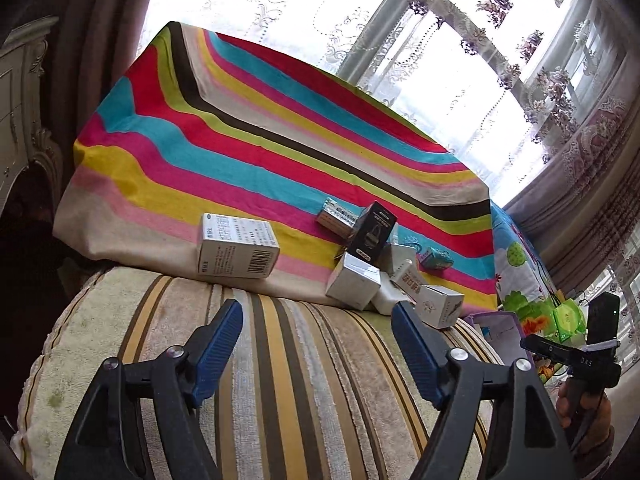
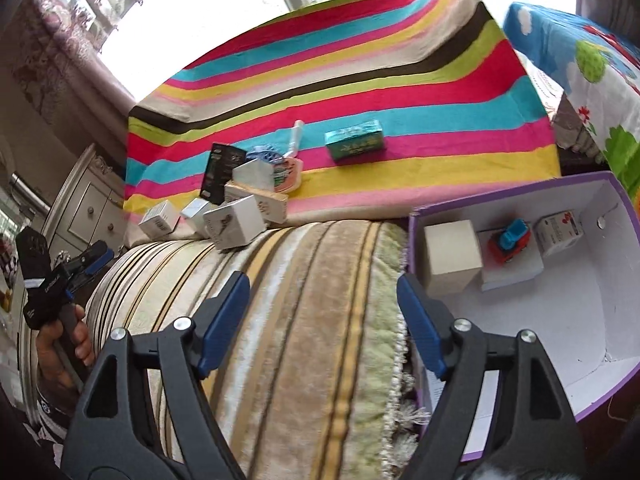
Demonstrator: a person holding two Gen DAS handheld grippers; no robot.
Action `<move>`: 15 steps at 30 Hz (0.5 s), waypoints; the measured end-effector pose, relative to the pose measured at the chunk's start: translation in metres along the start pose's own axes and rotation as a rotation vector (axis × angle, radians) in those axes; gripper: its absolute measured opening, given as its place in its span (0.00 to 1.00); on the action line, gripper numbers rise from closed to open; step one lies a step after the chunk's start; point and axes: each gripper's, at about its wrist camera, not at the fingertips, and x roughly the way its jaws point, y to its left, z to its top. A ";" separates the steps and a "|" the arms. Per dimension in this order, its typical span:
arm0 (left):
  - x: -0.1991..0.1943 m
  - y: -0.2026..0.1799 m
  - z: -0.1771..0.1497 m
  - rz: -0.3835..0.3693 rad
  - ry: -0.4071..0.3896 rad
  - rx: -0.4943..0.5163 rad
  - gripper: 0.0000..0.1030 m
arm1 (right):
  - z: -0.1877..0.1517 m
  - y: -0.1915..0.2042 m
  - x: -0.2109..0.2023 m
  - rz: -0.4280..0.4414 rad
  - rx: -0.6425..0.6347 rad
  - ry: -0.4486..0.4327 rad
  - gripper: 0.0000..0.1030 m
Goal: Organize rigid objects
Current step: 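Withdraw both grippers from the storage box back toward the pile, then grasp the white music box with the right gripper while the left grasps a white medicine box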
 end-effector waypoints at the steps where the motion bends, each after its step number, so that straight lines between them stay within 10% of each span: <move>1: 0.003 0.001 0.002 0.019 0.002 -0.005 0.82 | 0.001 0.010 0.006 -0.001 -0.020 0.011 0.79; 15: 0.081 0.018 0.044 0.287 0.173 -0.001 0.83 | 0.025 0.079 0.082 -0.044 -0.168 0.109 0.84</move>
